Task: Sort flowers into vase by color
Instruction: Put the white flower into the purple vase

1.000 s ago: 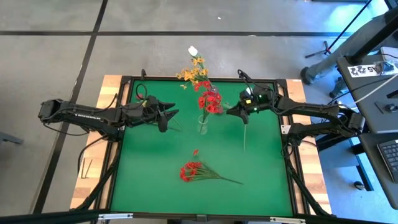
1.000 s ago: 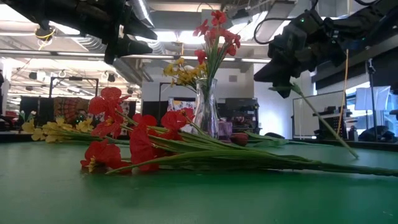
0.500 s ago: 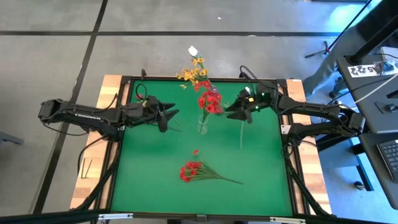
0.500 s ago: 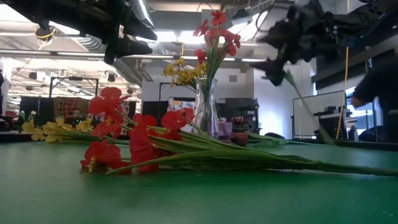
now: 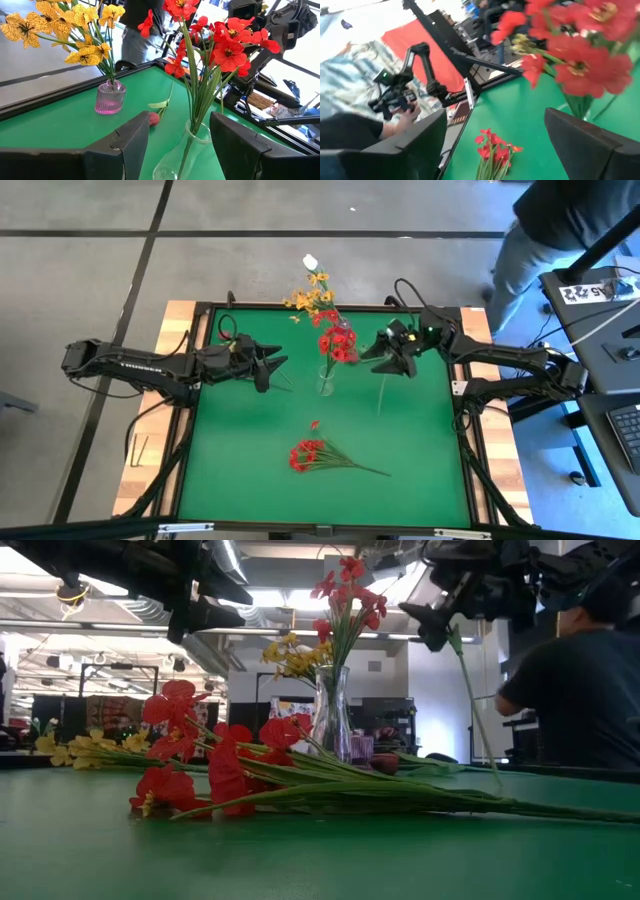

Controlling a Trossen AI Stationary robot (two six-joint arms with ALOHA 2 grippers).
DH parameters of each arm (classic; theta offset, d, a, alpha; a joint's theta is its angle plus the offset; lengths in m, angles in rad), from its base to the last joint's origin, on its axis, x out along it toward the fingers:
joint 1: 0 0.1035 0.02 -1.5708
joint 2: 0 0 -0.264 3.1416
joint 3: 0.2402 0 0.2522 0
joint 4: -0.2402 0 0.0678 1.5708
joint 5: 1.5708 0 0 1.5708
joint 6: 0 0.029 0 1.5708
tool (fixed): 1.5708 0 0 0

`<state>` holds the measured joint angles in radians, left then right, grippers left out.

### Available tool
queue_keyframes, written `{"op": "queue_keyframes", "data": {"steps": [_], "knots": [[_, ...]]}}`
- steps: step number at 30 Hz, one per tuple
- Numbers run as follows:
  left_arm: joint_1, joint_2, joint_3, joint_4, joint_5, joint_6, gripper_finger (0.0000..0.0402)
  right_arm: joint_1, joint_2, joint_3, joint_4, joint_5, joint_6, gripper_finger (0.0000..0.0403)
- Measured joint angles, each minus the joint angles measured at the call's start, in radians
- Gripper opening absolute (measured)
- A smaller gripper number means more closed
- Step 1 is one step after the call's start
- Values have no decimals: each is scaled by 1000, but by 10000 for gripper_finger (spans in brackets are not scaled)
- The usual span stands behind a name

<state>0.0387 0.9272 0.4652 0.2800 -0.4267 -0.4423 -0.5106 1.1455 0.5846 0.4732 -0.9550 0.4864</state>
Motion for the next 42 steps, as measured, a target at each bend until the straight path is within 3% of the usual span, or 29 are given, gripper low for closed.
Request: {"op": "queue_keyframes", "data": {"steps": [9, 21, 31, 42], "knots": [[-26, 0, 0, -1, 1, -31, 203, 8, -79, 0, -3, -122, -127, 308], [-91, 52, 18, 130, 12, -27, 203, 8, -324, 45, 2, -110, -41, 291], [-161, 340, 293, 102, 79, 66, 203, 102, -321, 241, -2, -3, -24, 291], [-173, 480, 576, -30, 73, 194, 203, 265, -162, 366, -5, 101, -82, 291]]}}
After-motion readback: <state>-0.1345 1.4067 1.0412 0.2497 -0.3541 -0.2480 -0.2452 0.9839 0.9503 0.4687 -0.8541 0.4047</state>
